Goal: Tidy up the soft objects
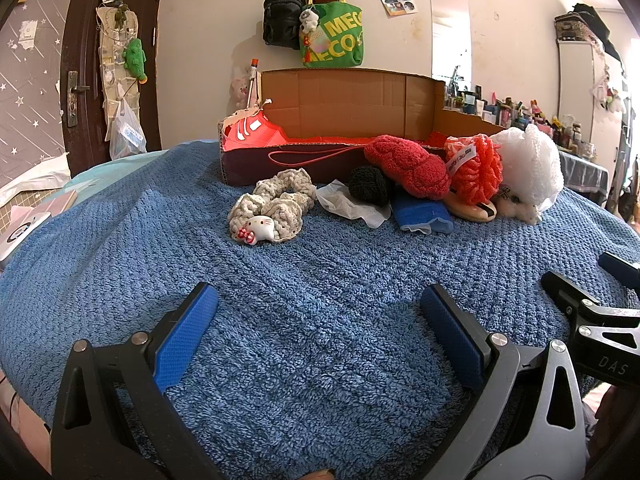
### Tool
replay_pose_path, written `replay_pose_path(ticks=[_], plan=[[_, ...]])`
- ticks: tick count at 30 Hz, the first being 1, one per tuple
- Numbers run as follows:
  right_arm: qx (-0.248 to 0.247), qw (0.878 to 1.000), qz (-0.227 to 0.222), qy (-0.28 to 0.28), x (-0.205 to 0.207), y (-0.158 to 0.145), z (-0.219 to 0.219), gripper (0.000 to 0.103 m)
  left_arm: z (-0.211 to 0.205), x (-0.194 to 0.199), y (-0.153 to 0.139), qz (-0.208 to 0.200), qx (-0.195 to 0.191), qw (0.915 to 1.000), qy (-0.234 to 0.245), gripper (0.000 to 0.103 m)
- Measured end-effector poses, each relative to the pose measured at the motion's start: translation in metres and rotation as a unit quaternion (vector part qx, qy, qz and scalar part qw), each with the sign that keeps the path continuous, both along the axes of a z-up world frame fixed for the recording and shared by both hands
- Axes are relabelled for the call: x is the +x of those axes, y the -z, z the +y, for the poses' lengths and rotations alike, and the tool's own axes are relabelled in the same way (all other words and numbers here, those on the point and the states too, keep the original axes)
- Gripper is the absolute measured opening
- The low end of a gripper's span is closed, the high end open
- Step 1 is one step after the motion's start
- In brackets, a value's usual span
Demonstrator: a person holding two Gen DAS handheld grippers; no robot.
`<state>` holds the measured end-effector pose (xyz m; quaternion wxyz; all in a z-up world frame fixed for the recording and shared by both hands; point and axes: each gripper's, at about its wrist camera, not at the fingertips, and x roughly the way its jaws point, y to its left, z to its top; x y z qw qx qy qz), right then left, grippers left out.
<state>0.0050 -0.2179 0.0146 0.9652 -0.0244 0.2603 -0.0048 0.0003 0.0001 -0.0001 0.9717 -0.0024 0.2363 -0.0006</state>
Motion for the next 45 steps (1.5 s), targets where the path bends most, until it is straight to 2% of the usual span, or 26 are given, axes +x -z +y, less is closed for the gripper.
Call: replay_pose_path(ticks=[16,22,28,37,42,45], plan=[[0.0,1.0,0.002,0.0,-0.001,0.001,0.0,0.103,0.0,0.0,0.0,0.001,0.0,1.0,0.0,0.103],[0.003,1.0,0.015,-0.003,0.0,-0.003,0.001,0.103,0.001,0.0,-0.003,0.011,-0.005,0.9999,0.006,0.103],[0.011,1.0,0.022,-0.013,0.013,-0.021,-0.003,0.103,0.014,0.009,-0.023,0.013,-0.017,0.9997,0.009,0.103],[0.015,1.0,0.008,-0.014,0.028,-0.04,-0.008,0.103,0.013,0.027,-0.047,0.005,0.003,1.0,0.001,0.103],[0.013,1.0,0.008,-0.009,0.045,-0.054,-0.013,0.103,0.026,0.048,-0.059,0.014,0.003,0.9999,0.0,0.103],[0.02,1.0,0.016,-0.014,0.056,-0.059,-0.019,0.103,0.034,0.061,-0.063,0.035,0.002,0.9993,0.009,0.103]])
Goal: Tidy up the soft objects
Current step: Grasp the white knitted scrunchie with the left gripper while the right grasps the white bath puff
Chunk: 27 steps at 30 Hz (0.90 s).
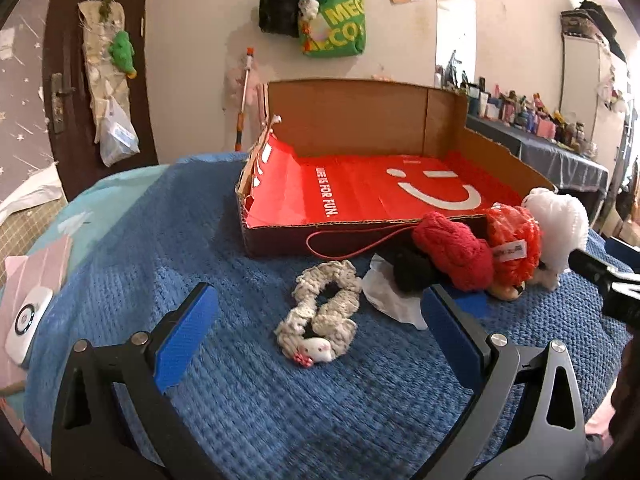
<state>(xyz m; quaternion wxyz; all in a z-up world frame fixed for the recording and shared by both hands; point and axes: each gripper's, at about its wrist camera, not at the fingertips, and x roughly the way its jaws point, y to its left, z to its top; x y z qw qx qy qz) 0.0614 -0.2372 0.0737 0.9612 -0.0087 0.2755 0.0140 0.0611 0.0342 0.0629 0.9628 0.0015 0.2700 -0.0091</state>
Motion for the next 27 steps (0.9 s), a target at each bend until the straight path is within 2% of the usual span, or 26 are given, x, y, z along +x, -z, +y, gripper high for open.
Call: replay_pose_path(ticks=[7,10,12,14,15,16,17,19,22,27], plan=[[0.031,0.998,0.057,-0.018,0.038,-0.002,-0.013,0.103,0.008,0.024,0.003,0.048,0.022,0.9983,0.024,0.102],[0.048,0.996,0.075,-0.019,0.05,0.001,-0.019,0.103,0.011,0.032,0.012,0.083,0.021,0.9956,0.039,0.095],[0.055,0.995,0.082,-0.022,0.057,0.001,-0.022,0.101,0.01,0.036,0.015,0.095,0.021,0.9941,0.048,0.085],[0.063,0.994,0.089,-0.029,0.063,0.002,-0.025,0.096,0.01,0.04,0.018,0.107,0.023,0.9923,0.057,0.064],[0.068,0.993,0.091,-0.035,0.065,0.003,-0.025,0.093,0.009,0.042,0.02,0.113,0.021,0.9914,0.062,0.056],[0.074,0.992,0.094,-0.041,0.067,0.003,-0.026,0.088,0.009,0.045,0.02,0.118,0.019,0.9906,0.067,0.04],[0.08,0.991,0.097,-0.049,0.069,0.003,-0.025,0.085,0.008,0.048,0.021,0.124,0.015,0.9894,0.074,0.038],[0.092,0.989,0.096,-0.063,0.07,0.004,-0.025,0.073,0.009,0.052,0.025,0.139,0.001,0.9864,0.088,0.034],[0.09,0.99,0.084,-0.072,0.065,-0.001,-0.025,0.064,0.011,0.052,0.022,0.136,-0.008,0.9861,0.094,0.033],[0.095,0.991,0.061,-0.076,0.053,-0.013,-0.028,0.059,0.014,0.046,0.011,0.123,-0.008,0.9875,0.098,0.033]])
